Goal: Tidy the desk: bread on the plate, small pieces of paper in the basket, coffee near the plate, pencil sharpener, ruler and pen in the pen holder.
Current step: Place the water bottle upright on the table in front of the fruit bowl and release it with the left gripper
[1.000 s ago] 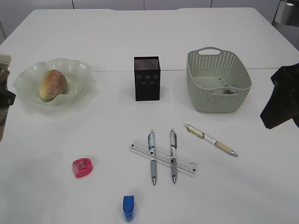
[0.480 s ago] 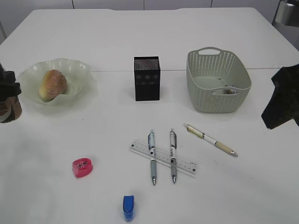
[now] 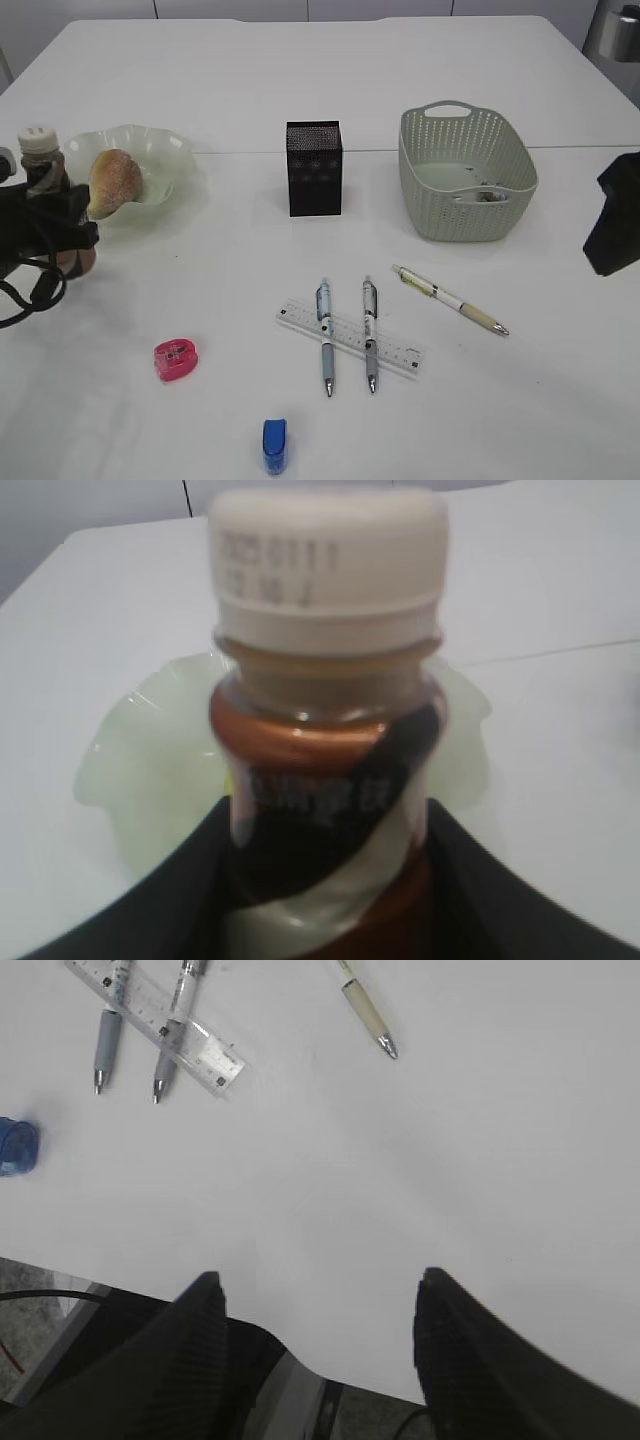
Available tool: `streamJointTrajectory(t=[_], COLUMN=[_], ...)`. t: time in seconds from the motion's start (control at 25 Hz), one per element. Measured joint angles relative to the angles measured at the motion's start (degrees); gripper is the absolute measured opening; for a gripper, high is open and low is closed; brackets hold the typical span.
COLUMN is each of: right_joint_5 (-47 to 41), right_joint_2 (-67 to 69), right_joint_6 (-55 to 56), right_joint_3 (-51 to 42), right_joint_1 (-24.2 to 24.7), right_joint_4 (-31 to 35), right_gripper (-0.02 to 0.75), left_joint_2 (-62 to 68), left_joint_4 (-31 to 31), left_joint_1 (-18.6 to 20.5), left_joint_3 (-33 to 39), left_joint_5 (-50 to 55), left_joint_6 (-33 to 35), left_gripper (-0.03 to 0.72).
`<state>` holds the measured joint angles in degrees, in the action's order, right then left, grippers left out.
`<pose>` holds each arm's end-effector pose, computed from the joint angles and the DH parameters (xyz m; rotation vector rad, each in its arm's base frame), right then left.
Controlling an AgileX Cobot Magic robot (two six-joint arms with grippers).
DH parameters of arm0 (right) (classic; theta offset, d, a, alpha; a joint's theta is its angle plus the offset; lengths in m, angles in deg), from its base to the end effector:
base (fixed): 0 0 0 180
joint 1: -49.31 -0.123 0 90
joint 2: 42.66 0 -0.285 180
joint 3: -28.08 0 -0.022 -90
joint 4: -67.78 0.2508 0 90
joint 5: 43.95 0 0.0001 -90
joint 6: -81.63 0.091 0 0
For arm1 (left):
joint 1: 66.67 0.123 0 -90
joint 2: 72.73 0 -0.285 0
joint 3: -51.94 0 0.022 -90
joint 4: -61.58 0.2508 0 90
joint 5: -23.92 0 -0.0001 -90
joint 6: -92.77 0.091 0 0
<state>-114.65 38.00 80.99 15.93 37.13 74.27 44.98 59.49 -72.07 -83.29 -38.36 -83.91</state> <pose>0.2238 0.0582 0.3272 -0.2880 2.8454 0.2016 0.3174 -0.0271 0.1265 0.0946 1.7465 -0.0107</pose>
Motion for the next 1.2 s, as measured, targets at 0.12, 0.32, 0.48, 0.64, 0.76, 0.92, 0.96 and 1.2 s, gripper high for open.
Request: streamJointTrajectory(t=[0.12,0.32,0.48,0.64,0.76,0.92,0.96,1.2], right_joint_5=[0.0,0.0,0.0,0.0,0.0,0.0,0.0,0.0], right_joint_2=[0.0,0.0,0.0,0.0,0.0,0.0,0.0,0.0], right_joint_6=[0.0,0.0,0.0,0.0,0.0,0.0,0.0,0.0], right_joint_3=[0.0,0.0,0.0,0.0,0.0,0.0,0.0,0.0], right_joint_1=[0.0,0.0,0.0,0.0,0.0,0.0,0.0,0.0], right_joint_4=[-1.0,-2.8,-4.1,-4.4,-4.5,-4.6,-4.6,-5.6], right_gripper=[0.438,0.438,0.438,0.438,0.438,0.438,0.438,0.438], left_joint_2=[2.2,5.0,7.1,8.6,8.8,8.8,8.9,8.9], left_joint_4=[0.4,0.5,1.0,1.0,1.1,1.1,1.1,1.1], left_joint_1=[0.0,0.0,0.0,0.0,0.0,0.0,0.0,0.0], left_joint_3=[-0.5,-2.9,-4.3,-4.5,-4.5,-4.5,-4.5,-4.5], left_joint_5=[-0.1,-0.4,-0.6,-1.7,-2.3,-2.3,-2.3,-2.5], left_joint_6=[0.0,0.0,0.0,0.0,0.0,0.0,0.0,0.0], left_gripper=[0.349,0.349,0.349,0.349,0.349,0.349,0.35,0.461])
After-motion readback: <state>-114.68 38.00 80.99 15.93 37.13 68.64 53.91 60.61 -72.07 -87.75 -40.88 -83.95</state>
